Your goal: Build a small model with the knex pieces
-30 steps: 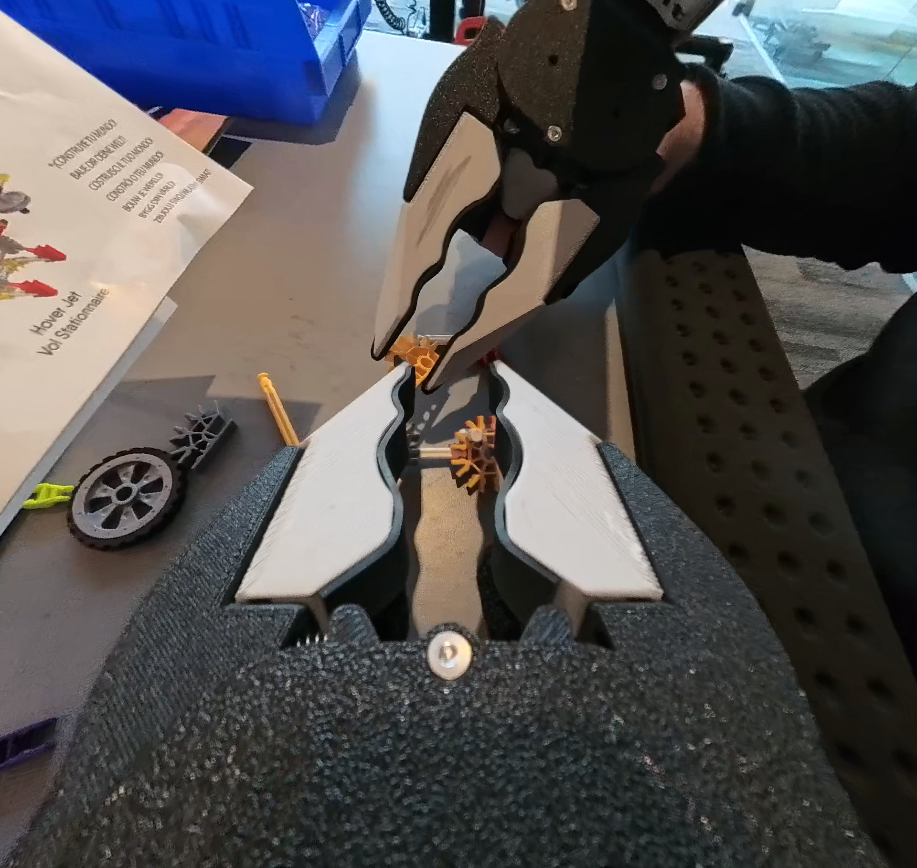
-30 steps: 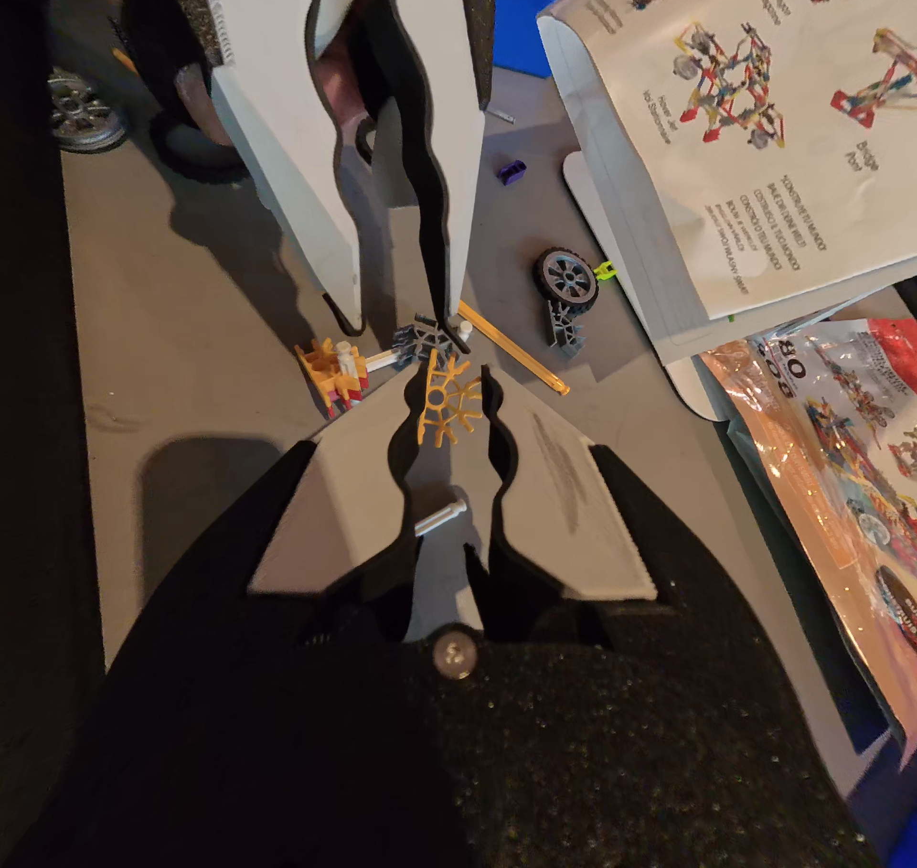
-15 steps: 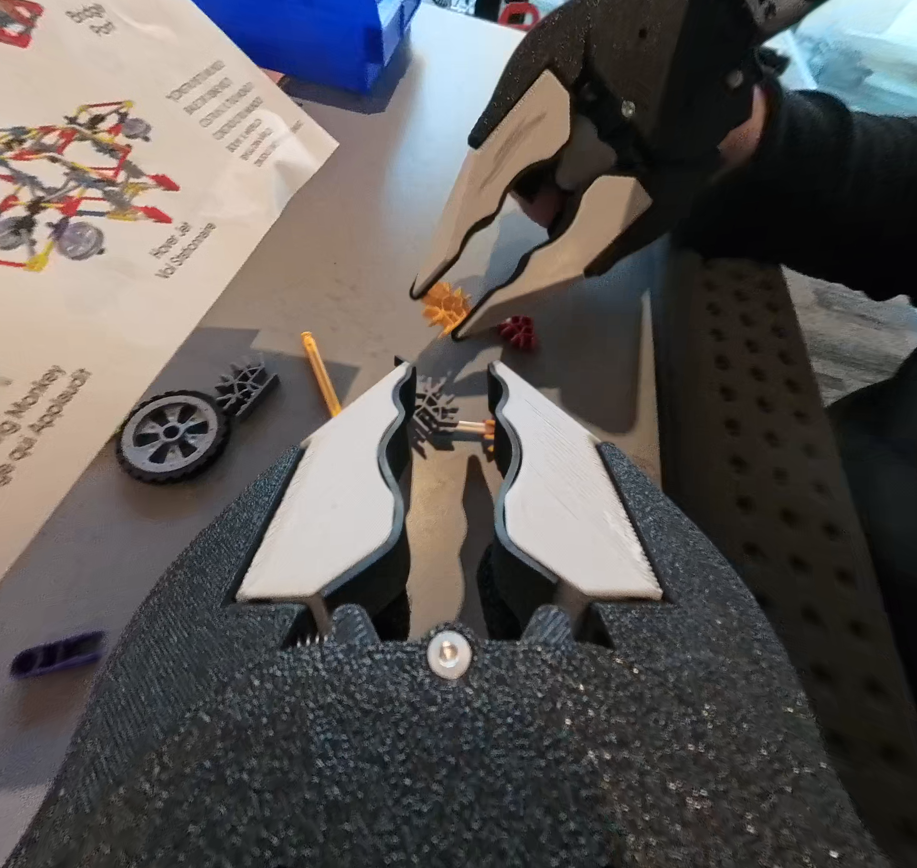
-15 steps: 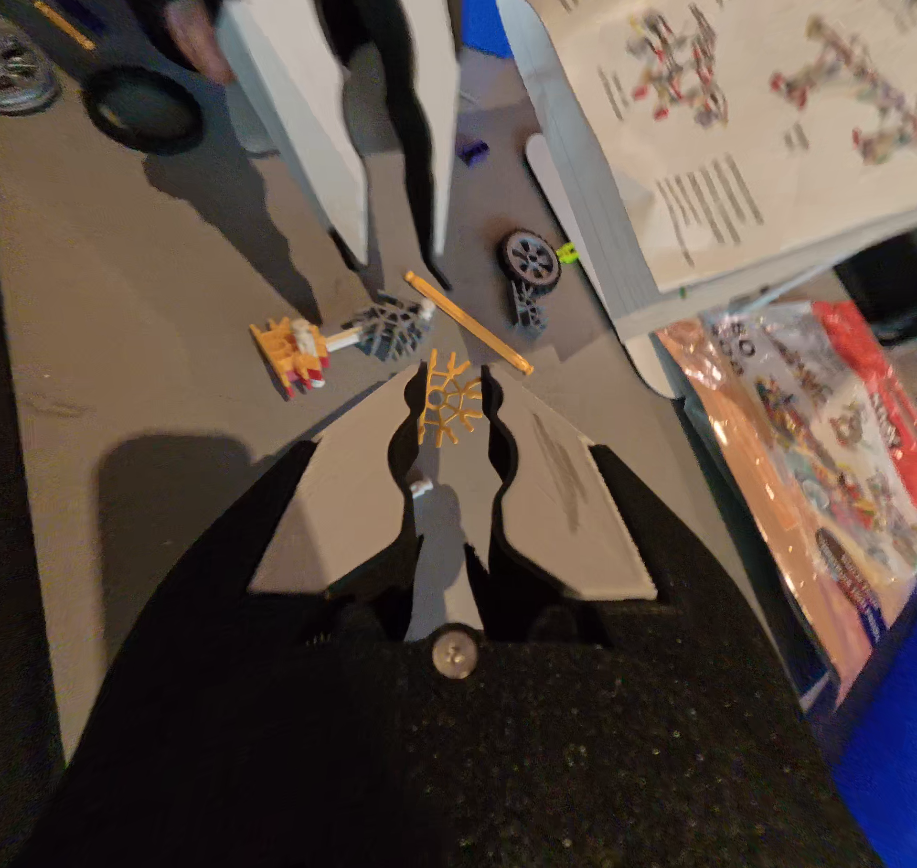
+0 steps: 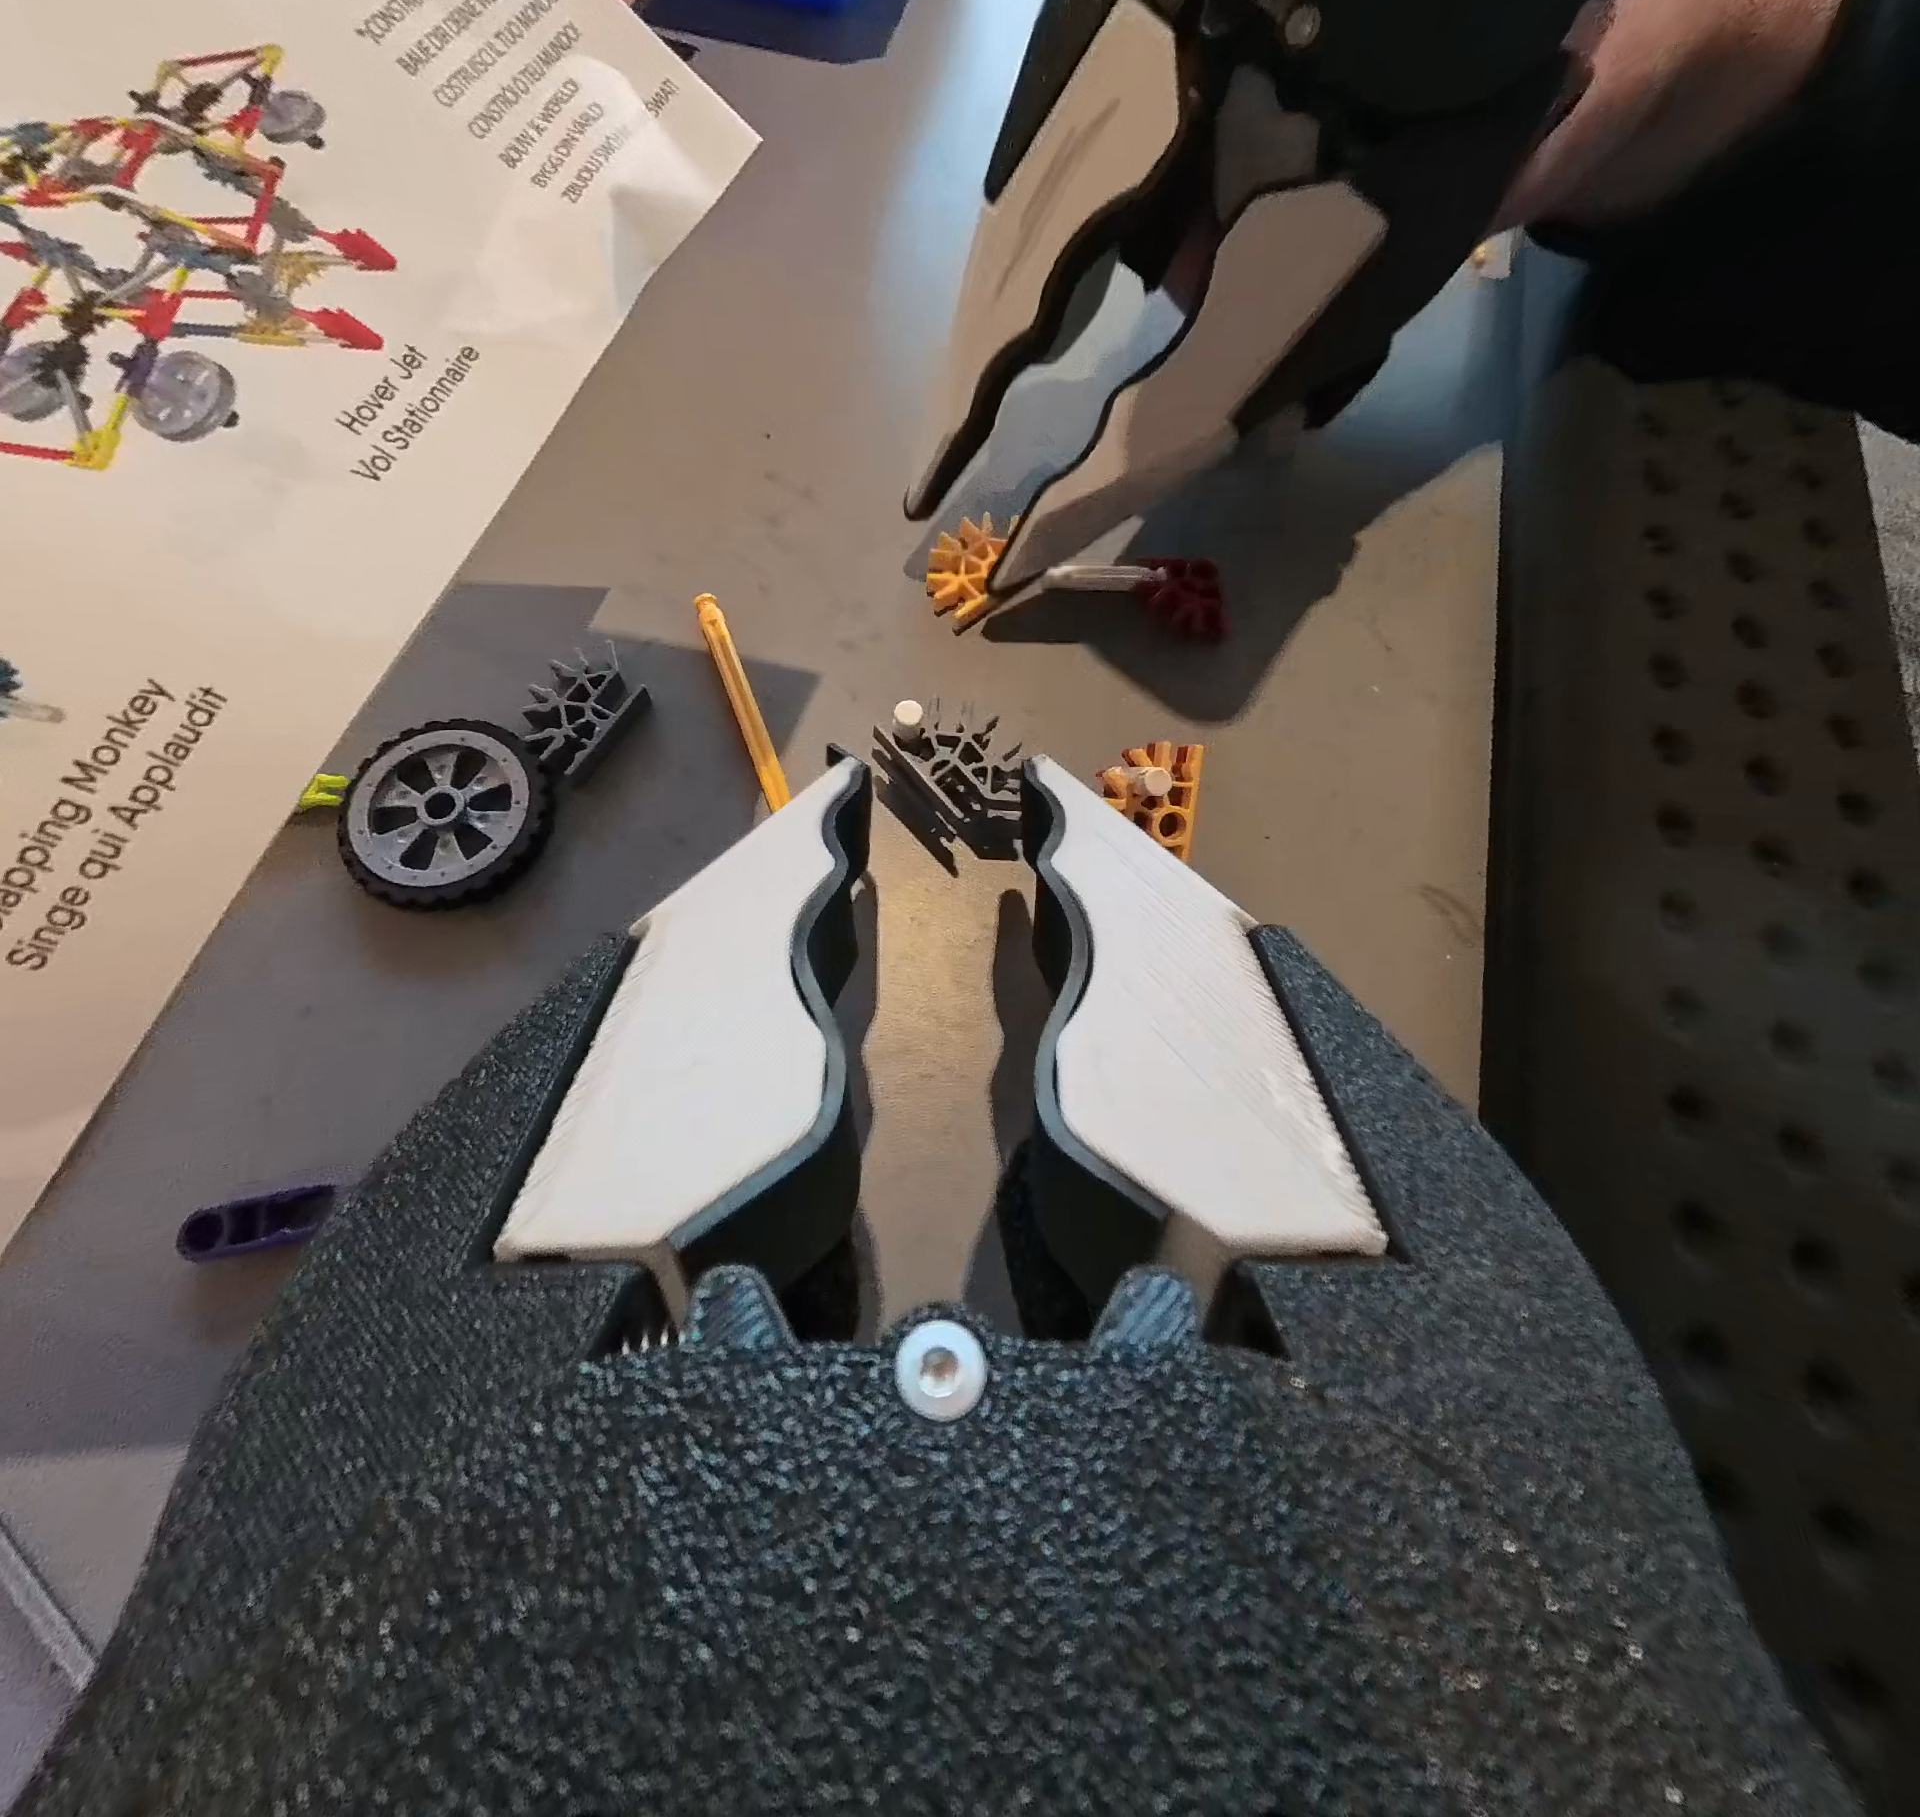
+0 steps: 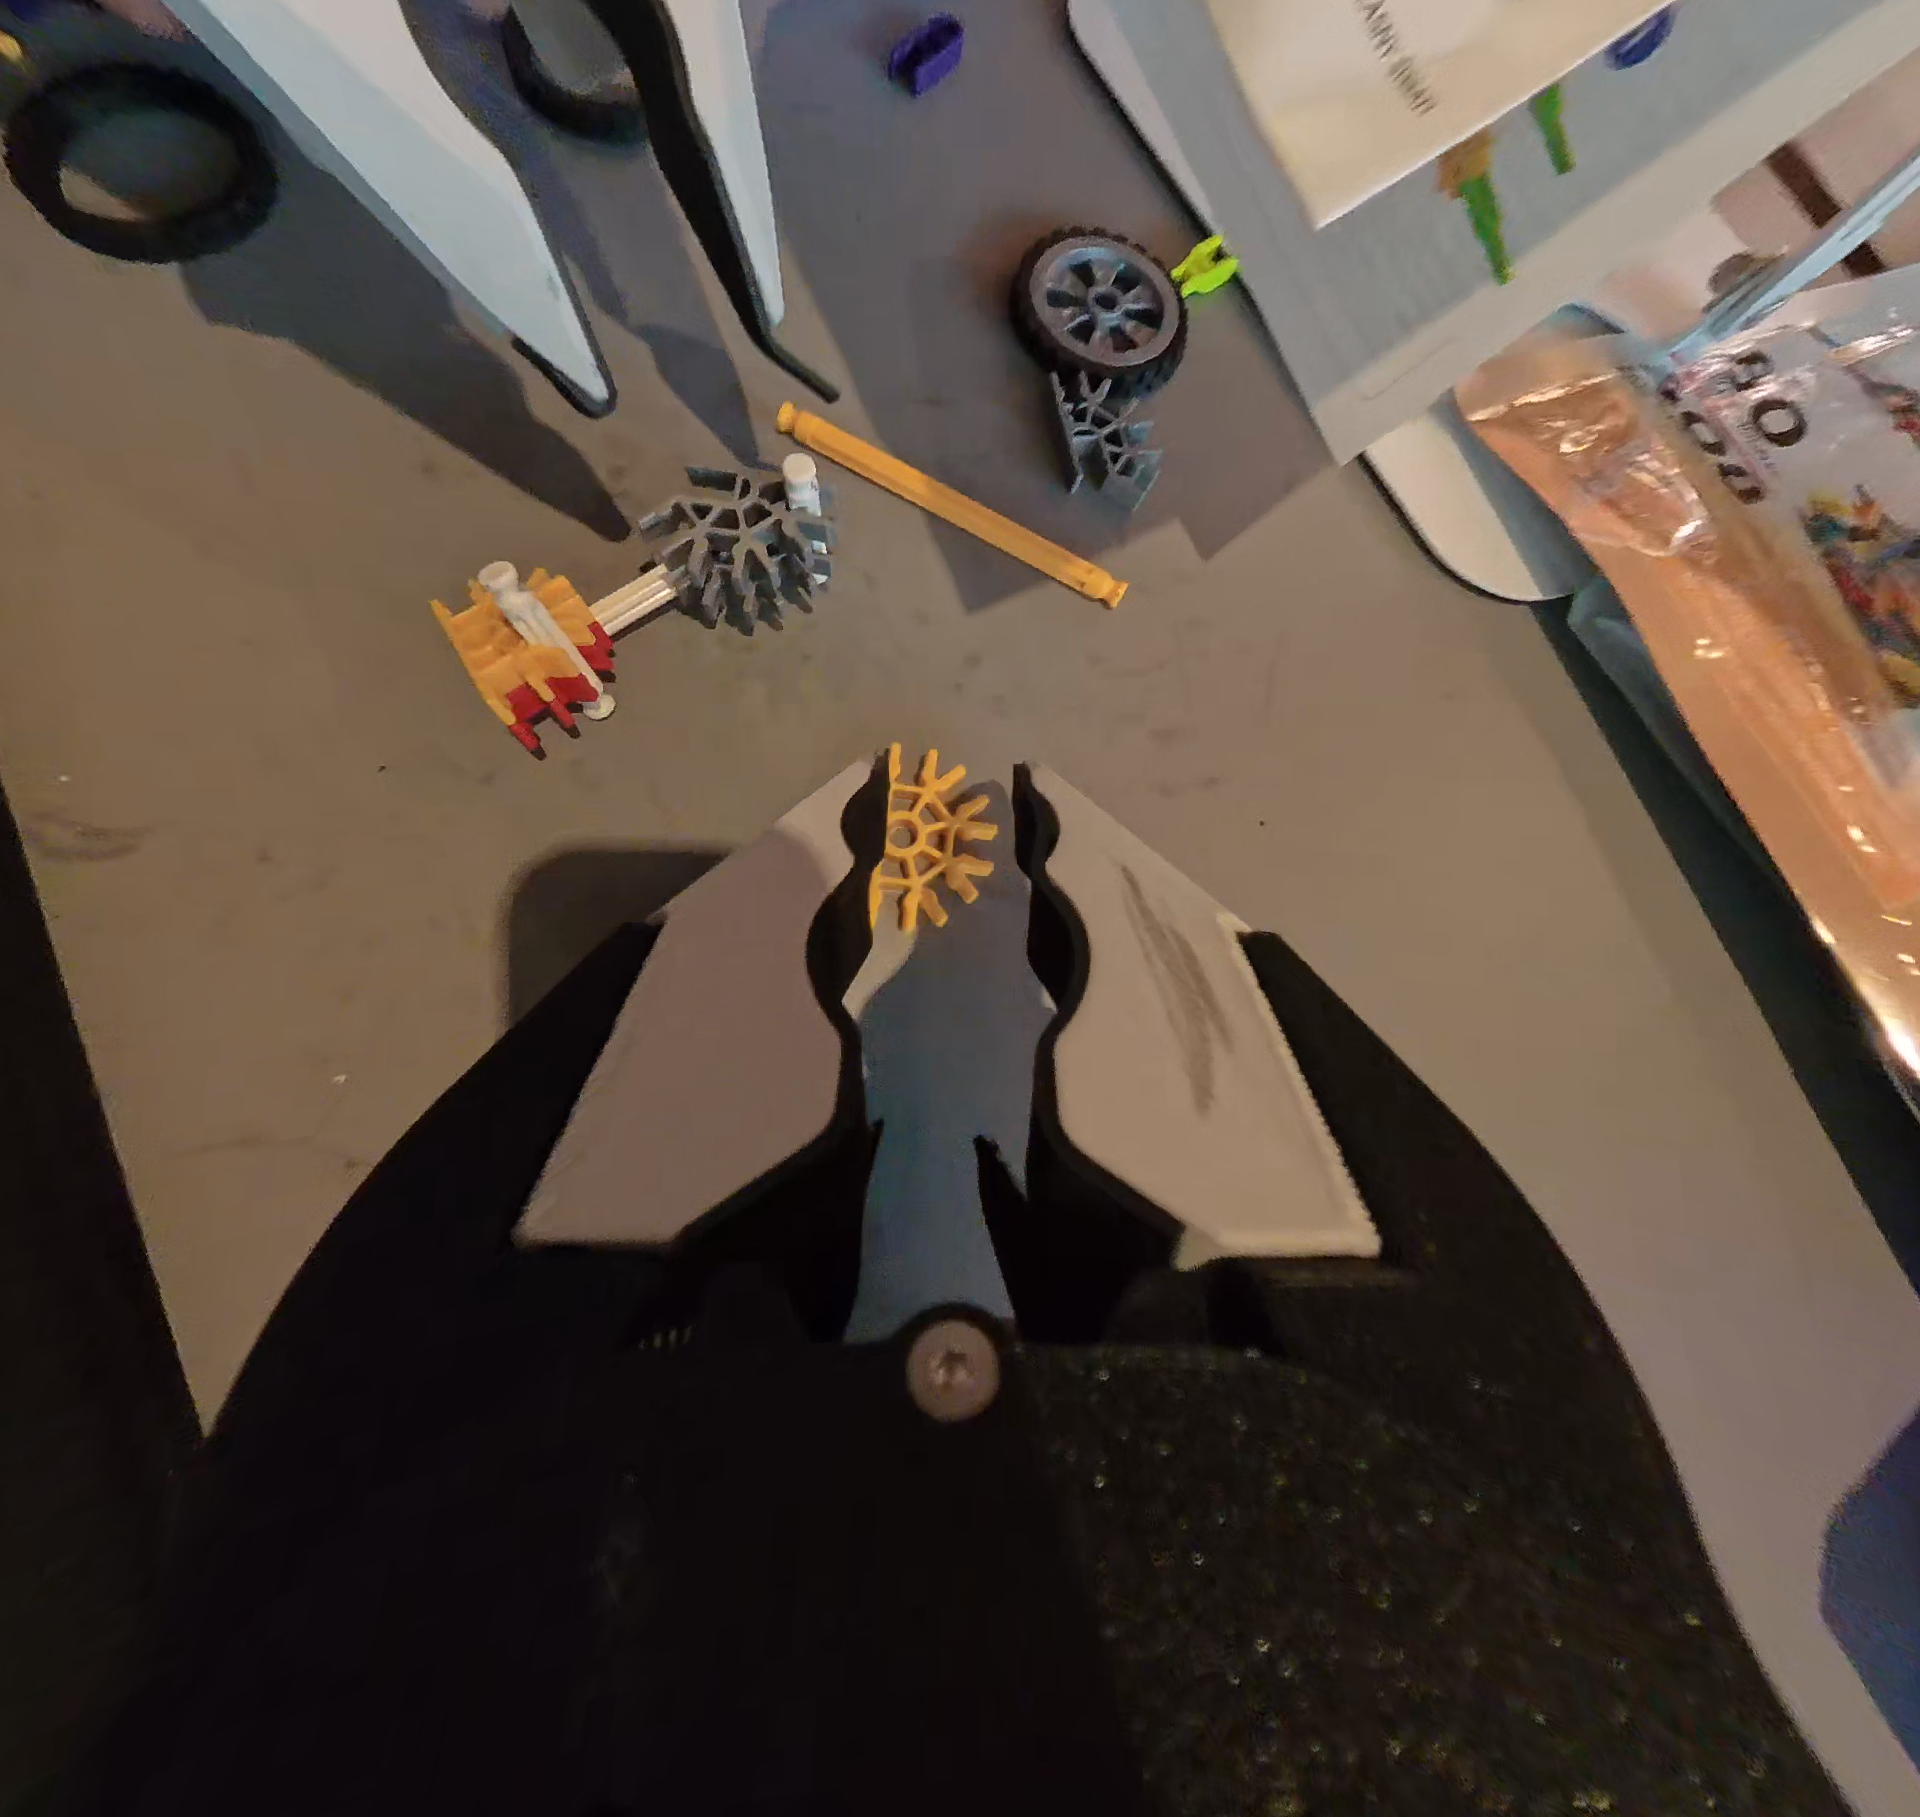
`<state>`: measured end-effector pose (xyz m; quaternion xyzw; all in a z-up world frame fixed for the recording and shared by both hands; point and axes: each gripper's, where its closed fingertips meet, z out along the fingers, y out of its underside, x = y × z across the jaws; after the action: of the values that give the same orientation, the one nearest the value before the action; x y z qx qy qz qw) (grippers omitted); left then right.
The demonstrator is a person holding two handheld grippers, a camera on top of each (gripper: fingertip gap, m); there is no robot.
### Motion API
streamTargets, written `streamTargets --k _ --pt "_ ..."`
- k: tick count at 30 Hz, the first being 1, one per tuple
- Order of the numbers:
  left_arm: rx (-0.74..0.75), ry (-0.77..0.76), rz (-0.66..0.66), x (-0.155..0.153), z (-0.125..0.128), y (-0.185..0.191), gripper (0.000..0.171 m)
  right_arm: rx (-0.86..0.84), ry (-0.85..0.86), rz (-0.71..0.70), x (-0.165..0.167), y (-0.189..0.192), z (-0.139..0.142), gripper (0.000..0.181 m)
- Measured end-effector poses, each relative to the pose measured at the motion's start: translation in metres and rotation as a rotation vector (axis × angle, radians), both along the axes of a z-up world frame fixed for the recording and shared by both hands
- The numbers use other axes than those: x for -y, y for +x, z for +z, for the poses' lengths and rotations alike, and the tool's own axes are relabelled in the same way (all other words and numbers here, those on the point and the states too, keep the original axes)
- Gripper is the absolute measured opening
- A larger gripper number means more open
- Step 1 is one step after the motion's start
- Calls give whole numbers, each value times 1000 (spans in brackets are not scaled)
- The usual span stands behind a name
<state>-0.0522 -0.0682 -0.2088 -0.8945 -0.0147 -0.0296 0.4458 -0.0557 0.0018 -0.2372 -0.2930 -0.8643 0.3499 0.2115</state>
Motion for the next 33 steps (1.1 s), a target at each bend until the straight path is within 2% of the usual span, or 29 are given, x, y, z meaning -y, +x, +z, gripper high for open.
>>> streamTargets --k 4,7,13,17,19,25,28,33 --pt "0 -13 -4 2 -3 -1 27 -7 -41 11 -6 14 15 28" --pt "5 -20 5 3 -5 -4 27 88 -55 72 -5 40 12 34" --pt "10 -30 -4 2 -7 -2 27 134 2 99 4 65 -1 38" --pt "13 -36 -16 0 -10 2 27 130 43 92 9 65 -8 36" --pt "15 -40 -20 -1 -11 3 27 121 52 78 9 61 -8 26" --pt "-1 -29 -28 -3 -9 5 27 104 71 86 8 60 -8 20" --pt "-5 -24 -27 -4 -8 5 26 107 65 81 8 61 -7 34" --pt "-10 -25 -31 -4 -8 6 26 120 91 35 4 56 -11 42"
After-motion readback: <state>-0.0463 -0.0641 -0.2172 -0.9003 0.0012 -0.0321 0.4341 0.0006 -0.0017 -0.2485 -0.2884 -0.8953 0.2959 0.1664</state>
